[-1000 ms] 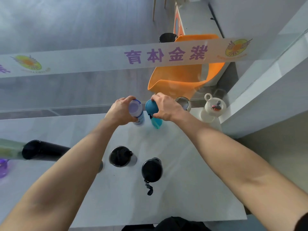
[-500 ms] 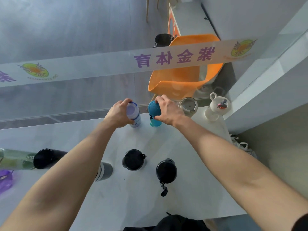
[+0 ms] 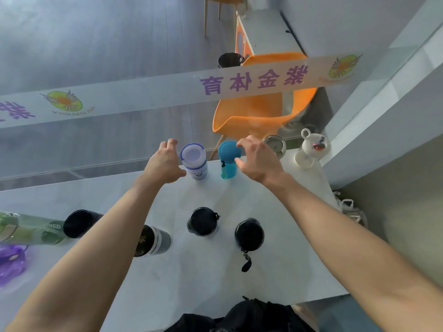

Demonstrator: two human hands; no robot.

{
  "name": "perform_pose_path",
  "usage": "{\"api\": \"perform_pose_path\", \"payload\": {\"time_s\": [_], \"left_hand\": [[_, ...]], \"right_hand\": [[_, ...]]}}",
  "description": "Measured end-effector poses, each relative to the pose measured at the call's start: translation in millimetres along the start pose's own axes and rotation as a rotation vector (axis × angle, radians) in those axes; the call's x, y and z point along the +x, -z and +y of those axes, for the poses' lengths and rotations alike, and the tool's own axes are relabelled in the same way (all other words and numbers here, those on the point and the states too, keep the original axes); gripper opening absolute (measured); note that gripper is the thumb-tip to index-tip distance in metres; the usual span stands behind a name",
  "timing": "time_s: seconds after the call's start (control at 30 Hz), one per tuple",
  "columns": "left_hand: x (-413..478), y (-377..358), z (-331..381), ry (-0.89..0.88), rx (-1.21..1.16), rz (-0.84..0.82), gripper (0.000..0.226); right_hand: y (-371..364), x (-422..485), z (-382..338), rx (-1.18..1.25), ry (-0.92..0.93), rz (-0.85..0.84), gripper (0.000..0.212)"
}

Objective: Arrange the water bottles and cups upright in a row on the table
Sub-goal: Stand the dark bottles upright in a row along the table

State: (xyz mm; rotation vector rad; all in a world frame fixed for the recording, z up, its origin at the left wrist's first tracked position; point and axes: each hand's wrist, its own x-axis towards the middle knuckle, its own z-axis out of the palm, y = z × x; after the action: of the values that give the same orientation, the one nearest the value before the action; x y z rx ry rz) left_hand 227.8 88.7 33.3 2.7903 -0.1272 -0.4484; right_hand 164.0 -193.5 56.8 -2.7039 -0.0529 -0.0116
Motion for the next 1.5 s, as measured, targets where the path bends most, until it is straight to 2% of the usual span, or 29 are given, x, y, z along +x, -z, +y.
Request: {"api": "perform_pose_path", "payload": {"time_s": [0.1, 0.17, 0.2, 0.33, 0.4, 0.47, 0.53, 0.63, 0.7, 0.9, 1.07, 1.17, 1.5], "left_hand": [[-22.8, 10.3, -6.2, -0.031, 0.029, 0.094, 0.042], [-40.8, 14.9, -6.4, -0.122, 0.041, 0.075, 0.021], [-50.3, 15.0, -4.3, -0.176, 0.055, 0.027, 0.019], [-87.0, 2.0, 14.4, -0.282, 0.007, -0.325, 0.032], [-104.1, -9.7, 22.0, -0.324, 0.036, -0.447, 0.059], [-118.3, -26.0, 26.2, -0.36, 0.137, -0.443, 0.088], [-128.2, -44.2, 27.5, -0.367, 0.19, -0.384, 0.093], [-136.3, -59.1, 24.8, -0.354, 0.161, -0.246, 0.078], [-138.5, -57.2, 18.6, -0.303, 0.082, -0.18, 0.077], [-128.3, -24.7, -18.4, -0.183, -0.029, -0.103, 0.064], [-98.4, 14.7, -59.6, -0.171, -0.035, -0.036, 0.07], [-79.5, 35.7, -84.4, -0.18, 0.028, 0.004, 0.069], [-22.8, 59.3, -135.5, -0.146, 0.086, -0.016, 0.064]], "right_hand": [[1.1, -34.7, -11.1, -0.007, -0.04, 0.003, 0.031], [-0.4, -57.6, -17.9, -0.01, -0.069, -0.087, 0.037], [-1.2, -68.6, -20.9, -0.027, -0.08, -0.151, 0.044], [-0.8, -108.2, -32.2, -0.065, -0.137, -0.385, 0.089], [-1.3, -122.0, -36.2, -0.075, -0.164, -0.521, 0.114], [-3.5, -131.6, -38.0, -0.14, -0.169, -0.632, 0.128], [-9.9, -141.5, -37.3, -0.206, -0.157, -0.666, 0.119], [-20.3, -150.9, -35.7, -0.213, -0.118, -0.588, 0.087], [-23.2, -150.2, -37.8, -0.198, -0.067, -0.516, 0.078], [-35.4, -130.5, -66.3, -0.11, -0.003, -0.413, 0.076], [-47.5, -99.2, -108.4, -0.022, 0.012, -0.336, 0.092], [-57.0, -75.8, -138.8, 0.006, 0.009, -0.265, 0.086], [-96.0, 26.6, -213.4, 0.008, -0.028, -0.217, 0.065]]}}
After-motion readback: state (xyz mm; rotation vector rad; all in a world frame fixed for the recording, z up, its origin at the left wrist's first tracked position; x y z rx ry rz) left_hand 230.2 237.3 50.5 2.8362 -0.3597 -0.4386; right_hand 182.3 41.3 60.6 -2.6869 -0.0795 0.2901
